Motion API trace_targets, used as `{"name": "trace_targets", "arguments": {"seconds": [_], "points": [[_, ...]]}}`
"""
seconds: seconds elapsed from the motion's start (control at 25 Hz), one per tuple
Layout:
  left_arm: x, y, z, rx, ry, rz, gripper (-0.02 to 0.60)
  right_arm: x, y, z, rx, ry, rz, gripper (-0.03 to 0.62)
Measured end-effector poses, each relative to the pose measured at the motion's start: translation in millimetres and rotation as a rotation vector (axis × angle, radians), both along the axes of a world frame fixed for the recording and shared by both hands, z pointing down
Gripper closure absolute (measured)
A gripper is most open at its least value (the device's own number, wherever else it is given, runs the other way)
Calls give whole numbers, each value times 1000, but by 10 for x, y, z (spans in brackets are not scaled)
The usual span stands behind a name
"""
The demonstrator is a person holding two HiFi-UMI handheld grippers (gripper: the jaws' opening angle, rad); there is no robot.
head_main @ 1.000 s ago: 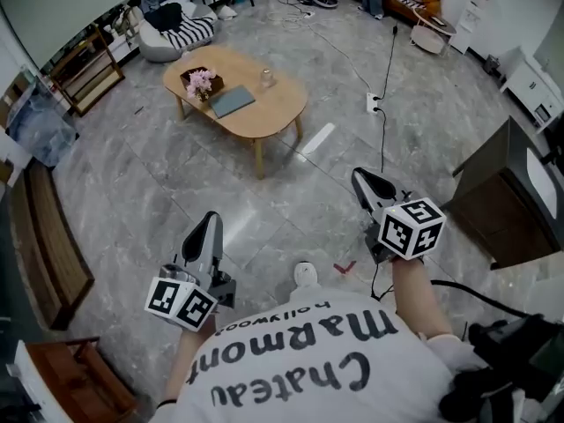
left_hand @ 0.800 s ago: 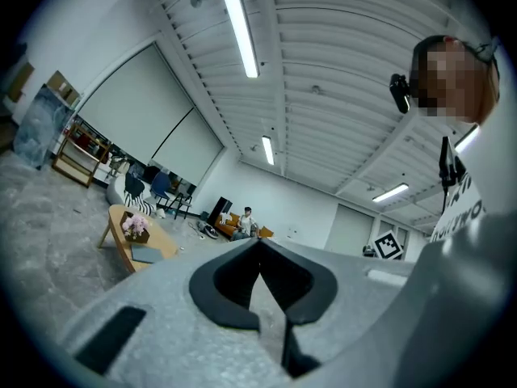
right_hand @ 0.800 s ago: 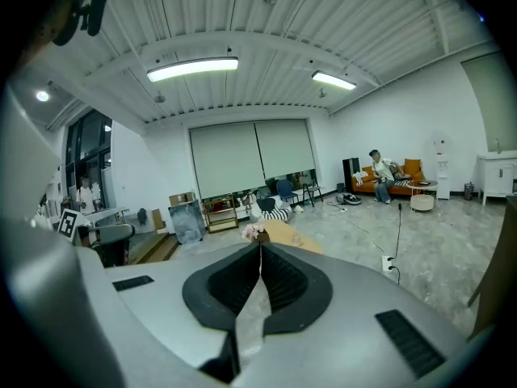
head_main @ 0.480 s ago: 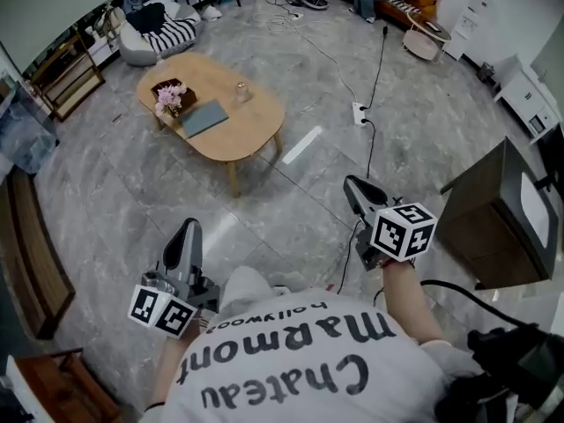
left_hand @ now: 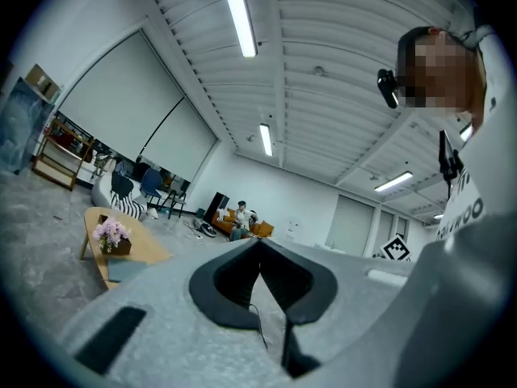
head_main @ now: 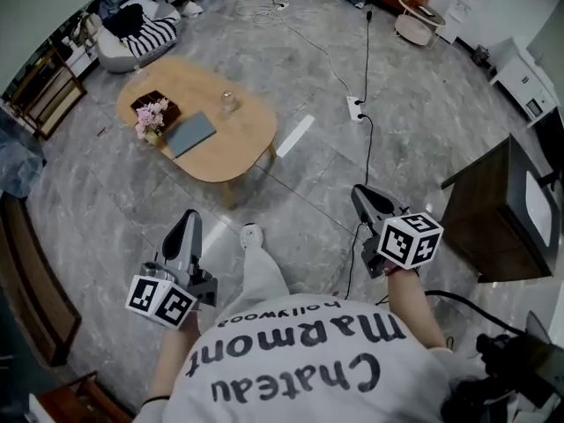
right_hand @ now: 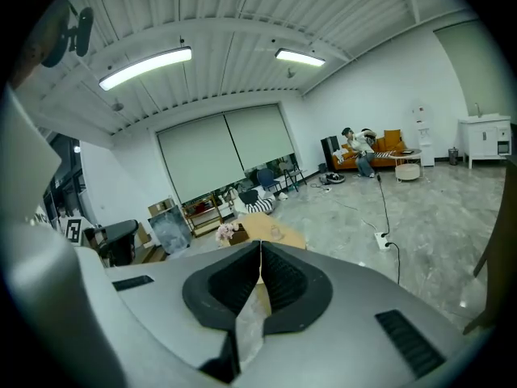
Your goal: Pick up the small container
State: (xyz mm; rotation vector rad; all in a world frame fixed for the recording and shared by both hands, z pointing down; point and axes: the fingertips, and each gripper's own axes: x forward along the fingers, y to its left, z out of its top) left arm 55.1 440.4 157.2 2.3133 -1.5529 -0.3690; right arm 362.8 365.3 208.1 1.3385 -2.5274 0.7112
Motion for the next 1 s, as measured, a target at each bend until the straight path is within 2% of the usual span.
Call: {"name": "trace_targets", "arguments": {"seconds": [0.12,0.48,0.76,0.88,1.0], "points": [[-109,-597,48,1,-3,31,568,-147,-488,-12,9,16,12,580],[-803,-2148,-225,16,-18,97,568,-986,-1915,-325,29,23,23,580],[-1186,-2995,-176,16,-106,136,568,-1559,-2682,-490,95,8,0,580],[-1249,-3232,-26,-13,-99,142,568,-1813,-2809,-458,129,-53,-55,580],[-1241,-3370,97,-17,-92,154,568,-2087,-2879,-441,164,-175,-138,580]]}}
